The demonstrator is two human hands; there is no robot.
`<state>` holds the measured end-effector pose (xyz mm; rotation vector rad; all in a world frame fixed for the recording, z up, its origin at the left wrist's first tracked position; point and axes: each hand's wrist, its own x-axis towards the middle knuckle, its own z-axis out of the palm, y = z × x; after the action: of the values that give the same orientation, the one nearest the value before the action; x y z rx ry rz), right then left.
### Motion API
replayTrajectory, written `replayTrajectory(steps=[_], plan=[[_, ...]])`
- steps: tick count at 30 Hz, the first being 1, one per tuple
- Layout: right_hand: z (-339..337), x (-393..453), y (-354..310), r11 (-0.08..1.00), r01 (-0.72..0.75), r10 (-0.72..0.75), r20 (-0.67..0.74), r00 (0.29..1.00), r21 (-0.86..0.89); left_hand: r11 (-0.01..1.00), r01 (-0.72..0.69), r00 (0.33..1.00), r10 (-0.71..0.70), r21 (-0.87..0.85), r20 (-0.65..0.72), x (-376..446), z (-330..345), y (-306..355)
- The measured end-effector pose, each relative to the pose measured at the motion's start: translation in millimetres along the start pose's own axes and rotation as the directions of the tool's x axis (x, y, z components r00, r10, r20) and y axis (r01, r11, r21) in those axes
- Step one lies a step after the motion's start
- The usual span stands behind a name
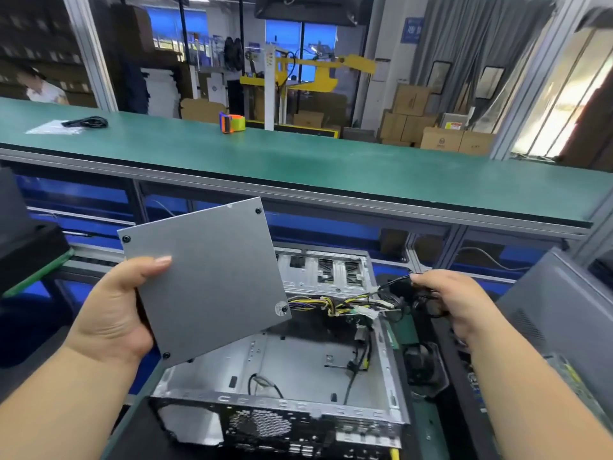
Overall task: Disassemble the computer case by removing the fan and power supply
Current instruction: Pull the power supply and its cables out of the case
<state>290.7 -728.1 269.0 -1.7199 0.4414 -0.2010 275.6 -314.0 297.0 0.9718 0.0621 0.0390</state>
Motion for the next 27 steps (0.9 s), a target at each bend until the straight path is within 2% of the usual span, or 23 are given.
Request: replayTrajectory(steps=[5,9,13,16,18,20,22,25,27], plan=[[-42,15,16,0.997,0.012,-0.014,-0.026,1.0,-0.079,0.999,0.032,0.999,-0.032,-0.01,0.0,-11,44,-24],[-70,29,27,0.996,-0.074,0.075,0.018,0.997,-0.052,1.0,0.005,1.0,-0.006,0.011,0.008,-19,72,-37],[-85,41,24,0.997,0.054,-0.049,0.095,0.994,-0.049,0.998,-0.048,0.999,0.049,0.035,-0.023,-21,93,-38],[-75,46,26,0.919,0.178,-0.129,0.159,0.979,-0.353,0.993,-0.1,0.994,0.102,0.058,-0.034,-22,103,-31],[-58,48,36,0.822,0.196,-0.07,0.247,0.966,-0.534,0.99,-0.12,0.99,0.125,0.076,-0.061,-21,103,-25],[-37,46,47,0.755,0.193,0.014,0.309,0.951,-0.626,0.988,-0.133,0.986,0.14,0.084,-0.093,-22,98,-19],[-18,43,53,0.735,0.155,0.014,0.243,0.97,-0.66,0.988,-0.127,0.982,0.138,0.093,-0.126,-22,90,-14],[1,39,49,0.805,0.089,-0.075,0.048,0.996,-0.586,0.988,-0.119,0.976,0.134,0.094,-0.172,-24,76,-9],[13,35,41,0.777,0.135,-0.191,-0.025,0.981,-0.615,0.99,-0.109,0.974,0.124,0.088,-0.19,-24,65,-8]])
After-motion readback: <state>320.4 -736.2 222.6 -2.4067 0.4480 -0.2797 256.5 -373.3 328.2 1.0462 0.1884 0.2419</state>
